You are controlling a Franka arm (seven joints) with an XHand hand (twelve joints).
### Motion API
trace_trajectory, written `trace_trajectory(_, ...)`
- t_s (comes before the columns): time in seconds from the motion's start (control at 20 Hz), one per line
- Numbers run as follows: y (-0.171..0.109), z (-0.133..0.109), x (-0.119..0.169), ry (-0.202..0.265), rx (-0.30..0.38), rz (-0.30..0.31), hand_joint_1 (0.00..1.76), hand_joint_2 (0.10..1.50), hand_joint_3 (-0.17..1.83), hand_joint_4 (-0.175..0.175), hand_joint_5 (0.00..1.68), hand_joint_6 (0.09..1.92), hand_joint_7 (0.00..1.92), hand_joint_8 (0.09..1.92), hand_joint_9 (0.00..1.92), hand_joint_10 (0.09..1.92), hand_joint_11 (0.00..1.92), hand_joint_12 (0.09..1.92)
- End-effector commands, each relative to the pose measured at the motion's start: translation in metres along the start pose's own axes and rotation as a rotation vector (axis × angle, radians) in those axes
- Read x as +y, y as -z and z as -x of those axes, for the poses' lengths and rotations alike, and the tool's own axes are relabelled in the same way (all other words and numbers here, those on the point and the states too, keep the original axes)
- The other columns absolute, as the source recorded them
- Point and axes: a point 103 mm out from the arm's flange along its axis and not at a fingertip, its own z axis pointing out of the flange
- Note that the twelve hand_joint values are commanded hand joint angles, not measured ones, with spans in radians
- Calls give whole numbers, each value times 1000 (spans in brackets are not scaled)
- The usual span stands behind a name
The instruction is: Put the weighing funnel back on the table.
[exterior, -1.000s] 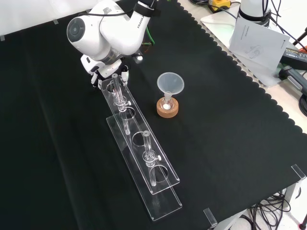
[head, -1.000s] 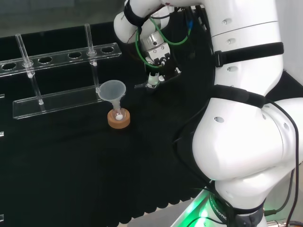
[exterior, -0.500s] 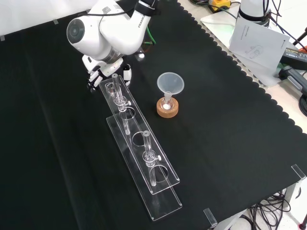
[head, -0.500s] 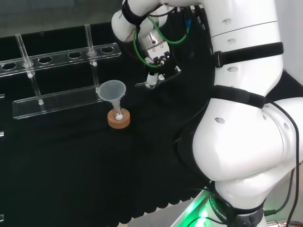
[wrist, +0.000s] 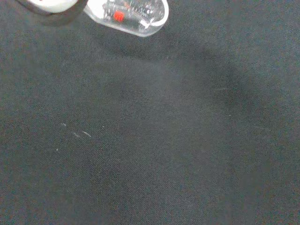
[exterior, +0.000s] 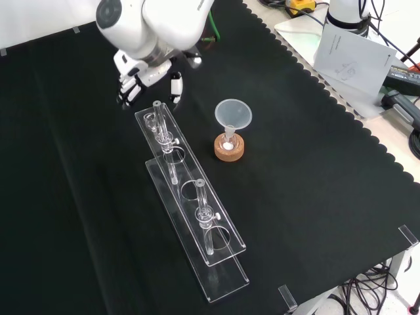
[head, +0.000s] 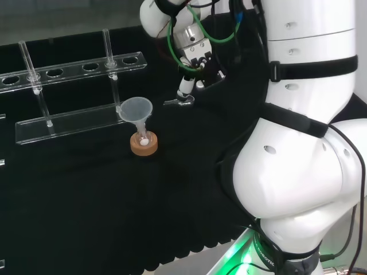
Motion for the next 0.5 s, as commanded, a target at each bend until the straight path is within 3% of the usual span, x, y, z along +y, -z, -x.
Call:
trace_trajectory(0.05, 22, 12, -46, -40, 18, 44, 736, 660, 409, -39, 242, 87, 22, 649, 274, 692, 216, 1356)
trace_trajectory(0.5, 51, 12, -102, -83, 21, 99, 725, 659, 407, -39, 246, 87, 43, 657, 304, 701, 214, 1367)
